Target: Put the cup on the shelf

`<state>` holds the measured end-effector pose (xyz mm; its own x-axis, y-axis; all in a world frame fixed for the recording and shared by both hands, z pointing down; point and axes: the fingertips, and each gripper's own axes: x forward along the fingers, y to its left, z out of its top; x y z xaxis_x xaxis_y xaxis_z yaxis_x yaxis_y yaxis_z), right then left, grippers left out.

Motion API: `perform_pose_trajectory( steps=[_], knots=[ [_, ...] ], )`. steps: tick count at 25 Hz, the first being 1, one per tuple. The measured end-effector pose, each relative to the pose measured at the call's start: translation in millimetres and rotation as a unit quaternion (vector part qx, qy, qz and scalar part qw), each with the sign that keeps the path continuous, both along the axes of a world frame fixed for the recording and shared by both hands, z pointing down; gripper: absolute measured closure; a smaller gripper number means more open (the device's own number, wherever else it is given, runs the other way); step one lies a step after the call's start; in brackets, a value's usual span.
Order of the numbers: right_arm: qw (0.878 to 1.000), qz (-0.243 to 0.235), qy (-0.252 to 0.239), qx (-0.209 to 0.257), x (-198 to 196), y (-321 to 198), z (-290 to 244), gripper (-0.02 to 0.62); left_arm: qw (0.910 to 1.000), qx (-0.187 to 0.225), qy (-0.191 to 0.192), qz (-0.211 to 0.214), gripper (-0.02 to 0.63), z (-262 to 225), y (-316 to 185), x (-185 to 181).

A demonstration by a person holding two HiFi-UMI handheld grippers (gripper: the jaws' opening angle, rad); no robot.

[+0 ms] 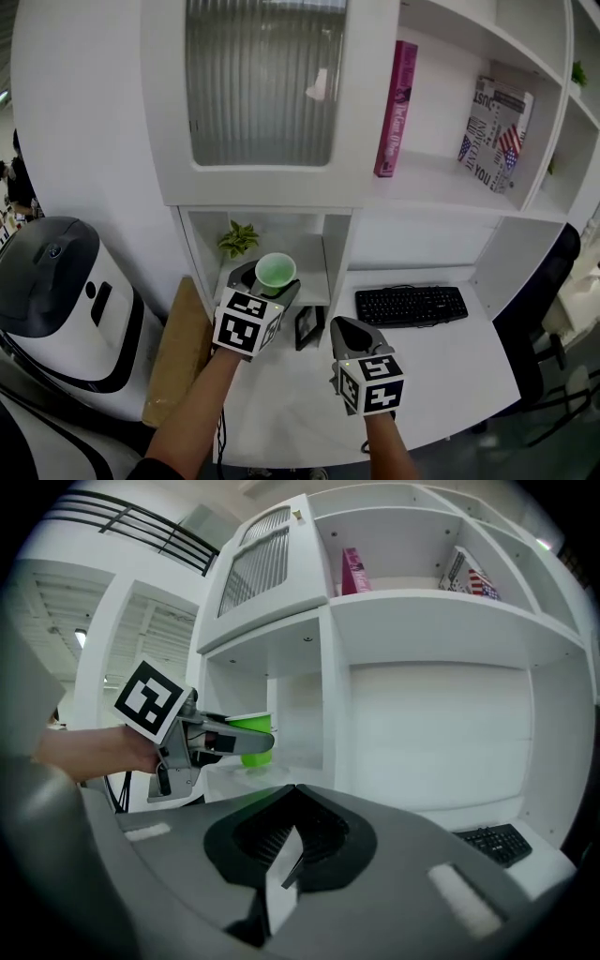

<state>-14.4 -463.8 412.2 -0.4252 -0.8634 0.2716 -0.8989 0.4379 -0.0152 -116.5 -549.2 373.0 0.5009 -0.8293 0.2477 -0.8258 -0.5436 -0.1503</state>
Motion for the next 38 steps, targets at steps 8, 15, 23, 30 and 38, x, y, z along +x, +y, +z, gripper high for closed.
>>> perform_pose_trajectory(
  steps=[8, 15, 23, 30, 38],
  knots=[
    [1.0, 0.022, 0.006, -0.002, -2.8, -0.4, 2.1, 0.569, 0.9998, -0.022, 0.0, 0.002, 0.293, 18.1, -17.6, 1.1],
    [0.999, 0.033, 0.009, -0.004, -2.1, -1.1, 3.8, 0.569, 0.9992, -0.027, -0.028, -0.006, 0.291, 23.4, -26.1, 1.1],
    [0.999, 0.035, 0.01, -0.005, 4.6, -0.4, 3.6, 0.569, 0.9986, -0.036, -0.039, -0.006, 0.29, 27.2, -30.6, 3.5],
    [0.999, 0.031, 0.009, -0.007, 5.7, 0.2, 4.0, 0.569, 0.998, -0.033, -0.053, -0.007, 0.289, 29.4, -30.3, 5.6],
    [1.0, 0.026, 0.004, -0.004, 11.2, 3.4, 2.6, 0.569, 0.9986, -0.043, -0.026, -0.016, 0.259, 26.7, -21.7, 3.0]
  ],
)
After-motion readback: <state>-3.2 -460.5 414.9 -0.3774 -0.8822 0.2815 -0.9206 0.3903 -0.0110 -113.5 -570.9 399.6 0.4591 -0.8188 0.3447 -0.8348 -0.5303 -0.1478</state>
